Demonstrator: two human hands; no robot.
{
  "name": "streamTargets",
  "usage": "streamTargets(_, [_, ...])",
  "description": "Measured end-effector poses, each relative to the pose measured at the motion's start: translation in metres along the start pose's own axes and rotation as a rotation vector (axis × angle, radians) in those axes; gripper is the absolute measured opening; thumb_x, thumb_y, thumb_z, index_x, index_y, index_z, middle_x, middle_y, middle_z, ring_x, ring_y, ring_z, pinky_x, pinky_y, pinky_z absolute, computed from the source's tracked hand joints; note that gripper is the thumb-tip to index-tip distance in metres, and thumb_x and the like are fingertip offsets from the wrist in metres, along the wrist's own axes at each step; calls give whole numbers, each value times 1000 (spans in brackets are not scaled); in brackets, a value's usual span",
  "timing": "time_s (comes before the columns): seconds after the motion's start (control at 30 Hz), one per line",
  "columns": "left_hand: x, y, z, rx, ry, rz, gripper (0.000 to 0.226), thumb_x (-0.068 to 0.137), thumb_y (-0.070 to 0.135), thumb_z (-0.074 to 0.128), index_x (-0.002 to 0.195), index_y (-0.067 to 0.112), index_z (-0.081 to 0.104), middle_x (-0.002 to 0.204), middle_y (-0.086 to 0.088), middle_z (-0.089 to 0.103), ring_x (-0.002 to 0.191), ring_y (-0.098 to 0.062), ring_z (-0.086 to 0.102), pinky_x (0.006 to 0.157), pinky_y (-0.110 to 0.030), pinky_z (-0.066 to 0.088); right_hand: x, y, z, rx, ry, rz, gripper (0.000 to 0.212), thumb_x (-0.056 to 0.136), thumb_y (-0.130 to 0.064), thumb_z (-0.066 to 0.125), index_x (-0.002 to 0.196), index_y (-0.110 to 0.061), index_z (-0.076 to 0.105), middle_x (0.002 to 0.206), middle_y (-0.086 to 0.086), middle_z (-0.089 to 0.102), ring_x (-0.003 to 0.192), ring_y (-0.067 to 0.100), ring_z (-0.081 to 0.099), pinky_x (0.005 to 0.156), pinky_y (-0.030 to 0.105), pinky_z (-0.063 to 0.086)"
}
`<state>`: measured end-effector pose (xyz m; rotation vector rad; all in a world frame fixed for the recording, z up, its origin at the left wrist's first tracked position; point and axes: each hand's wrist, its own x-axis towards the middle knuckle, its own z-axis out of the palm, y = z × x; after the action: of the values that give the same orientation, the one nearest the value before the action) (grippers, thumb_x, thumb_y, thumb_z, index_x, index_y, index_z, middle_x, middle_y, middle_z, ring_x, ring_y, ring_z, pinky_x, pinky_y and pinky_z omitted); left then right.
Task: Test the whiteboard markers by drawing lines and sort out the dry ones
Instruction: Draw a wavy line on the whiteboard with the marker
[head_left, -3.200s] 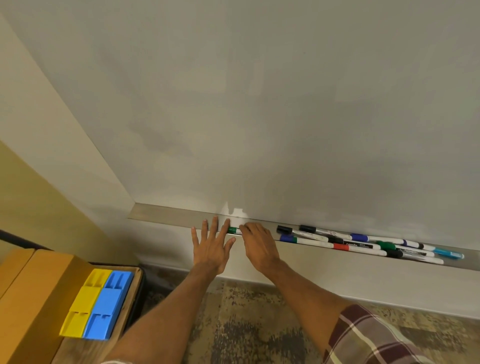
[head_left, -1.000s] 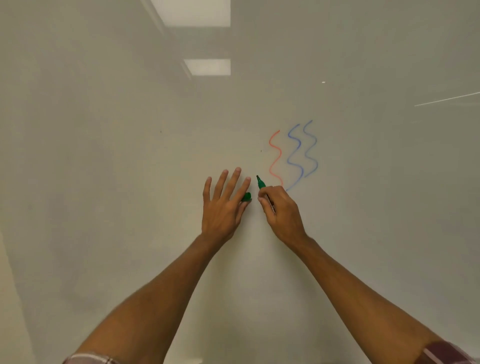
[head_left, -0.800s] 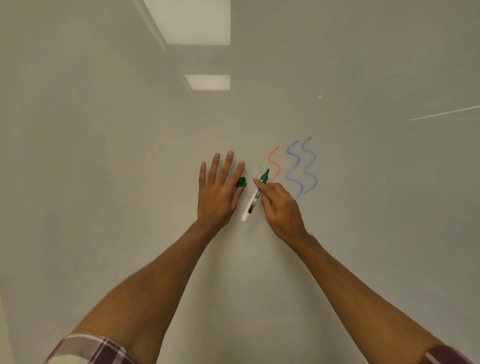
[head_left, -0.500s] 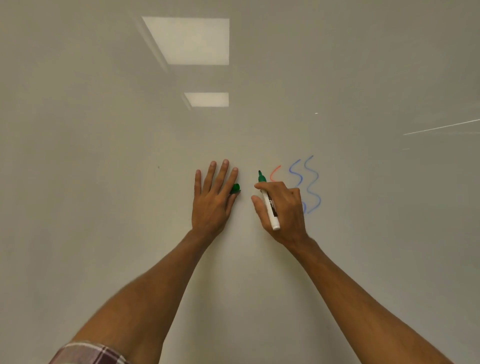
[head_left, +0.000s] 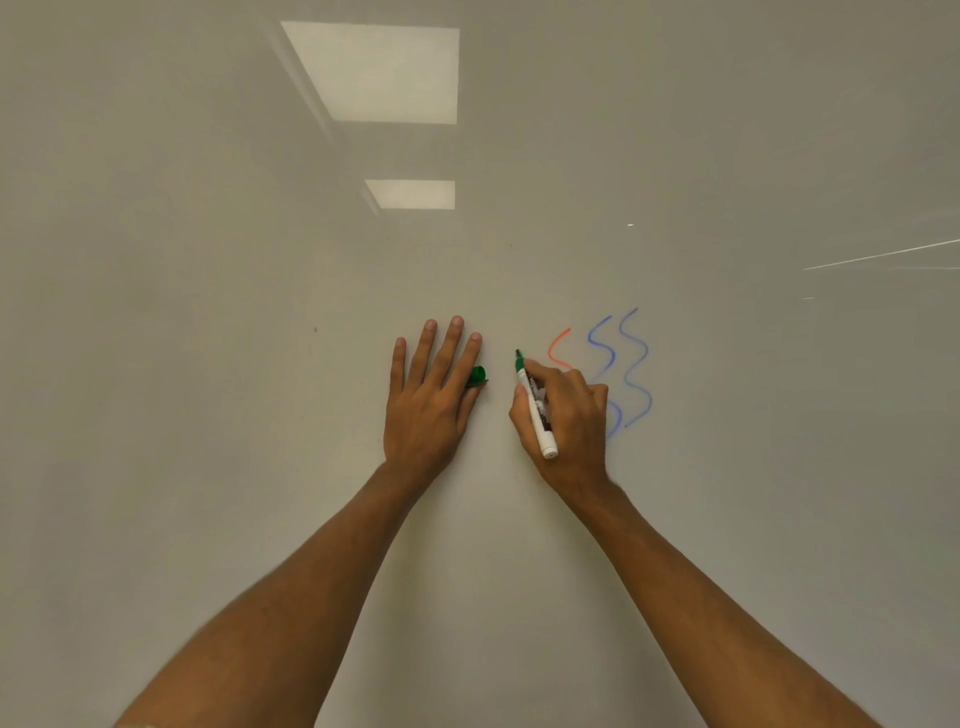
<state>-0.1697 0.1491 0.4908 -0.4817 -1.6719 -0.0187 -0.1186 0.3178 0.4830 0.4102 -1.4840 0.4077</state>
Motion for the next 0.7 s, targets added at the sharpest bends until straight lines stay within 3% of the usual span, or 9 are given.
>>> streamTargets(0.1, [-1, 0, 1, 2, 4, 1, 54, 106, 43, 25, 153, 16, 30, 160, -9, 23, 149, -30, 15, 119, -53, 14, -16, 5, -3, -27, -45, -66, 24, 83, -20, 58, 103, -9, 68, 72, 0, 60, 64, 18, 54, 63, 34, 32])
streamTargets(0.3, [0, 0, 2, -13, 2, -1, 54, 106, 42, 27, 152, 16, 30, 160, -9, 24, 149, -31, 16, 120, -53, 14, -49, 1, -5, 10, 9, 130, 19, 85, -18, 53, 93, -7, 67, 67, 1, 53, 60, 17, 48, 58, 32, 33])
streamTargets(0.47, [0, 1, 1, -33, -13, -15, 53, 106, 41, 28, 153, 16, 29, 160, -9, 23, 149, -31, 15, 119, -54, 14, -71, 4, -12, 15, -114, -23, 17, 83, -17, 55, 91, -6, 65, 65, 1, 52, 57, 16, 45, 56, 30, 32])
streamTargets(0.7, [-4, 7, -7, -57, -76, -47, 52, 106, 39, 25, 152, 16, 32, 159, -10, 25, 148, -33, 18, 119, -55, 17, -96, -1, -20, 21, -116, 186, 14, 83, -14, 52, 87, -9, 64, 62, -1, 48, 55, 16, 41, 57, 30, 31])
